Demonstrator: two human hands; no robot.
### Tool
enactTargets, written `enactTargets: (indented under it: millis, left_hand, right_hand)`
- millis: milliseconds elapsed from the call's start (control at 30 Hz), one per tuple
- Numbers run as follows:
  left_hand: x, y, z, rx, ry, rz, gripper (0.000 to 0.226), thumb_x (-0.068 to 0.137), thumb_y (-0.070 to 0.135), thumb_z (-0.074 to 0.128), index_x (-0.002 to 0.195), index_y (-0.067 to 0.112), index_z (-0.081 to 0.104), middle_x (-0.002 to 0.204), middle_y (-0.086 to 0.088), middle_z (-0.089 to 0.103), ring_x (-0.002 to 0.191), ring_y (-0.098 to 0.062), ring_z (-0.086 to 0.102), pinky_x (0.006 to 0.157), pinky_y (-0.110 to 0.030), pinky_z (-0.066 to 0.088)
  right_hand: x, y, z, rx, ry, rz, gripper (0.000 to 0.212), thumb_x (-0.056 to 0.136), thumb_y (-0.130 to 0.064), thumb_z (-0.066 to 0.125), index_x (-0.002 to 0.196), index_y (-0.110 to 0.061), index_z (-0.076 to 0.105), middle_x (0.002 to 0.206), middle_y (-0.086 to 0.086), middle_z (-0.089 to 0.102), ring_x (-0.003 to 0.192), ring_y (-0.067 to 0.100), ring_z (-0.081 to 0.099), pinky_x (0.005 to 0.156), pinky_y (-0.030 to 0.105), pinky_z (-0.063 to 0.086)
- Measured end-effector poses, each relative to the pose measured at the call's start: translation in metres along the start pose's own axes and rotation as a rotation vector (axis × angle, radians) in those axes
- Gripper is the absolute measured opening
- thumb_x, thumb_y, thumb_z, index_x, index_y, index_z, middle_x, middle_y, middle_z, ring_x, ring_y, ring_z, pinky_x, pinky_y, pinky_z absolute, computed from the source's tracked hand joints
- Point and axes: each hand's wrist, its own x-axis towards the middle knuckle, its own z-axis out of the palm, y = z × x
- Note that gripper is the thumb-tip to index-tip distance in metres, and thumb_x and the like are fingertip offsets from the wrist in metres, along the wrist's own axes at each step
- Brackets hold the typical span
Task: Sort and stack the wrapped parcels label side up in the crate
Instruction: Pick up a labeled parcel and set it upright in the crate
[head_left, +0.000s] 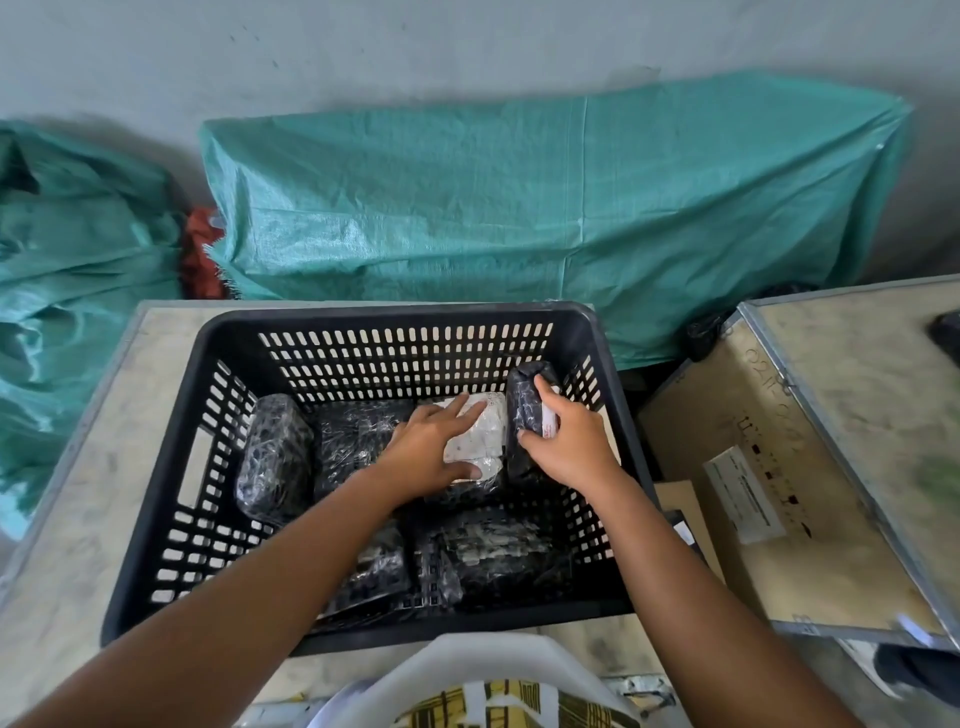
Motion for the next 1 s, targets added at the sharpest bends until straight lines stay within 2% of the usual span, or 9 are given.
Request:
enactTargets:
  millis: [100, 233, 367, 500, 633, 767, 867, 933, 1000]
  left_hand:
    - [-0.021, 0.02, -0.025, -0.172, 0.125, 0.185, 0.093, 0.08, 0.041, 0.085, 0.158, 0.031, 0.034, 0.167, 0.002, 0.026, 0.147, -0.03, 0.034, 0.118, -0.054, 0.031]
    - [-0.054, 0.048, -0.033, -0.374, 0.334, 0.29, 0.086, 0.074, 0.032, 0.091, 0.15, 0.021, 0.051, 0.162, -0.002, 0.037, 0.147, -0.02, 0.039, 0.116, -0.054, 0.038]
    - [-0.062, 0.065, -0.029, -0.267, 0.502, 0.319, 0.098, 0.075, 0.028, 0.092, 0.155, 0.01, 0.04, 0.164, -0.014, 0.032, 0.15, -0.03, 0.034, 0.114, -0.059, 0.037]
    - [-0.063, 0.069, -0.037, -0.223, 0.708, 0.453, 0.096, 0.086, -0.001, 0.076, 0.161, 0.012, 0.018, 0.162, -0.03, 0.027, 0.153, -0.034, 0.029, 0.117, -0.046, 0.04]
    - [-0.067, 0.062, -0.056, -0.228, 0.802, 0.526, 0.077, 0.093, 0.002, 0.064, 0.159, 0.022, 0.032, 0.16, -0.038, 0.02, 0.154, -0.033, 0.025, 0.116, -0.027, 0.035]
    - [-0.069, 0.051, -0.068, -0.476, 0.798, 0.361, 0.032, 0.095, 0.01, 0.065, 0.126, 0.014, 0.071, 0.163, -0.023, 0.029, 0.145, -0.027, 0.045, 0.108, -0.035, 0.049]
    - [-0.069, 0.049, -0.077, -0.792, 0.752, 0.15, 0.048, 0.094, 0.003, 0.064, 0.111, 0.046, 0.077, 0.157, -0.002, 0.041, 0.14, 0.002, 0.044, 0.103, -0.02, 0.049]
    - [-0.067, 0.049, -0.08, -0.901, 0.734, 0.052, 0.053, 0.092, 0.008, 0.062, 0.104, 0.058, 0.075, 0.142, 0.013, 0.051, 0.133, 0.023, 0.035, 0.101, -0.007, 0.043]
    - [-0.063, 0.044, -0.078, -0.972, 0.722, -0.007, 0.047, 0.088, 0.017, 0.061, 0.105, 0.059, 0.074, 0.132, 0.021, 0.062, 0.136, 0.019, 0.036, 0.107, -0.011, 0.04]
  right_hand:
    - [-0.003, -0.009, -0.012, -0.019, 0.054, -0.046, 0.079, 0.083, -0.028, 0.077, 0.155, -0.026, 0.044, 0.118, -0.004, 0.075, 0.083, 0.004, 0.069, 0.068, -0.001, 0.043]
    - [-0.01, -0.028, -0.031, 0.289, 0.075, 0.04, 0.087, 0.076, -0.037, 0.08, 0.154, -0.032, 0.042, 0.134, -0.009, 0.067, 0.104, 0.007, 0.071, 0.091, 0.035, 0.06]
    - [-0.018, -0.057, -0.043, 0.715, -0.022, 0.121, 0.076, 0.079, -0.027, 0.086, 0.147, -0.027, 0.053, 0.108, -0.014, 0.078, 0.091, 0.008, 0.077, 0.066, 0.04, 0.065]
    - [-0.02, -0.083, -0.051, 0.781, -0.126, 0.058, 0.054, 0.088, -0.029, 0.08, 0.139, -0.026, 0.063, 0.117, -0.001, 0.077, 0.099, 0.021, 0.077, 0.07, 0.044, 0.065]
    - [-0.025, -0.089, -0.058, 0.786, -0.166, 0.022, 0.091, 0.084, -0.053, 0.076, 0.16, -0.03, 0.031, 0.129, 0.009, 0.07, 0.088, 0.03, 0.079, 0.066, 0.041, 0.065]
    - [-0.025, -0.078, -0.057, 0.505, -0.062, -0.15, 0.095, 0.085, -0.051, 0.077, 0.161, -0.038, 0.021, 0.103, -0.009, 0.08, 0.085, 0.012, 0.078, 0.069, 0.035, 0.064]
    - [-0.019, -0.062, -0.048, 0.226, 0.007, -0.265, 0.078, 0.082, -0.045, 0.082, 0.151, -0.04, 0.046, 0.131, -0.013, 0.062, 0.11, 0.005, 0.064, 0.098, 0.04, 0.056]
    - [-0.017, -0.053, -0.041, 0.257, -0.07, -0.278, 0.079, 0.078, -0.045, 0.085, 0.149, -0.043, 0.048, 0.146, -0.016, 0.049, 0.134, 0.007, 0.048, 0.114, 0.044, 0.043]
    - [-0.014, -0.048, -0.036, 0.376, -0.244, -0.243, 0.092, 0.072, -0.047, 0.089, 0.151, -0.048, 0.042, 0.154, -0.02, 0.045, 0.145, 0.004, 0.038, 0.121, 0.041, 0.032]
